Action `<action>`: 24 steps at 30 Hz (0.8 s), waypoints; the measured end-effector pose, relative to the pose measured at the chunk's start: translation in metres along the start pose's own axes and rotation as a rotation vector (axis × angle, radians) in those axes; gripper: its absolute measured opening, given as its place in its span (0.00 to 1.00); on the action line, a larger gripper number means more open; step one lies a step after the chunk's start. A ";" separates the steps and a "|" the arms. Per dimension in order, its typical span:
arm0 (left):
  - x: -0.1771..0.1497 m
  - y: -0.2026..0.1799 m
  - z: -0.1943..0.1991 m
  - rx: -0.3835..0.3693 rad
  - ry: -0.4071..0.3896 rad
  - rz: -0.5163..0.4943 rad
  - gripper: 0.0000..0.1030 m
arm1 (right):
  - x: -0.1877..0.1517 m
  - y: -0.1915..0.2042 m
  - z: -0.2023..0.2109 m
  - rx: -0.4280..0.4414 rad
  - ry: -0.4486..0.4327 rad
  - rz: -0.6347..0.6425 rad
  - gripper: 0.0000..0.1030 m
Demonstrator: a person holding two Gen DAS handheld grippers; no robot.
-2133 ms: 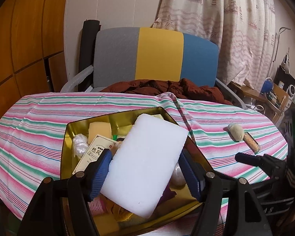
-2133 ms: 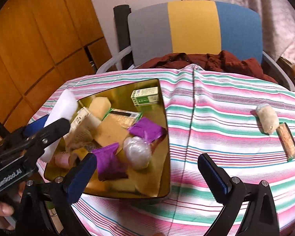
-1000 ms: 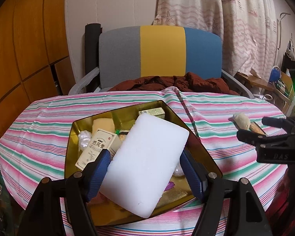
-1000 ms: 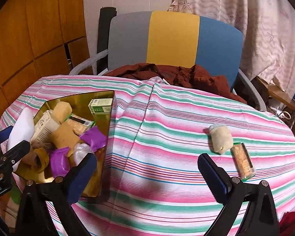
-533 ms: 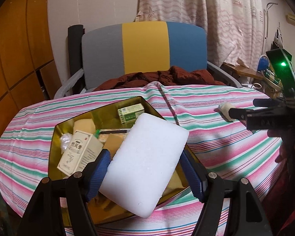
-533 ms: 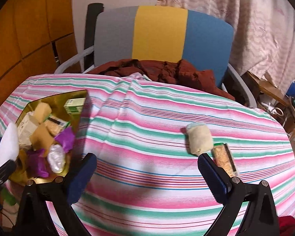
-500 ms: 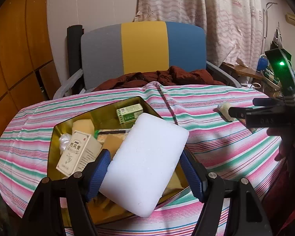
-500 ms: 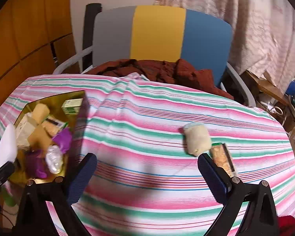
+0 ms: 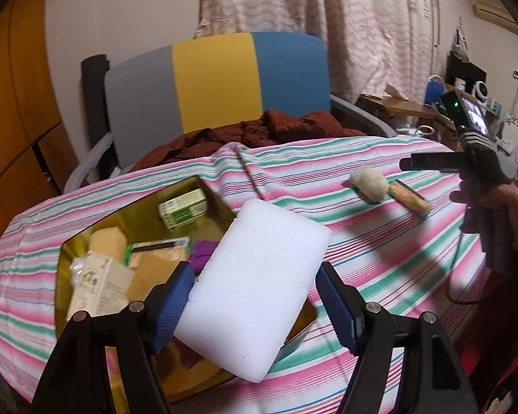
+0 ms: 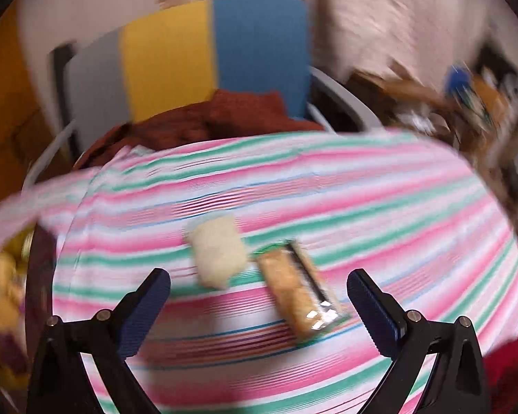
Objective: Organize objects
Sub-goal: 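Move the right tool toward the cracker stick pack while the left tool holds the block, then lower the white foam block into the gold tray and open the left tool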
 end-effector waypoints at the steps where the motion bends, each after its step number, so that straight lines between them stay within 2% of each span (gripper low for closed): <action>1: 0.003 -0.003 -0.002 -0.010 0.002 -0.004 0.72 | 0.002 -0.012 -0.002 0.007 0.012 -0.054 1.00; 6: 0.020 -0.017 -0.017 -0.063 0.032 -0.004 0.72 | 0.004 -0.038 -0.001 0.016 0.017 -0.186 1.00; 12: 0.049 -0.045 -0.040 -0.148 0.068 -0.043 0.72 | 0.003 -0.049 -0.002 -0.019 0.034 -0.236 1.00; 15: 0.064 -0.061 -0.050 -0.147 0.053 -0.076 0.72 | 0.003 -0.057 -0.008 0.010 0.060 -0.273 1.00; 17: 0.070 -0.062 -0.055 -0.174 0.054 -0.057 0.72 | 0.004 -0.059 -0.011 0.021 0.070 -0.276 1.00; 21: 0.071 -0.050 -0.053 -0.157 0.026 -0.005 0.71 | 0.006 -0.059 -0.010 0.037 0.058 -0.271 1.00; 24: 0.063 -0.018 -0.046 -0.076 0.007 0.092 0.71 | 0.006 -0.056 -0.009 0.047 0.058 -0.256 1.00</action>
Point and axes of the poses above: each gripper's, at about its wrist camera, not at the fingertips, and z roughly against the way its jaws point, y to its left, x to its top, the point moved 1 cm from there along -z, roughly the way its jaws point, and after that the axes turned 11 degrees about y, right-handed, at the moved point
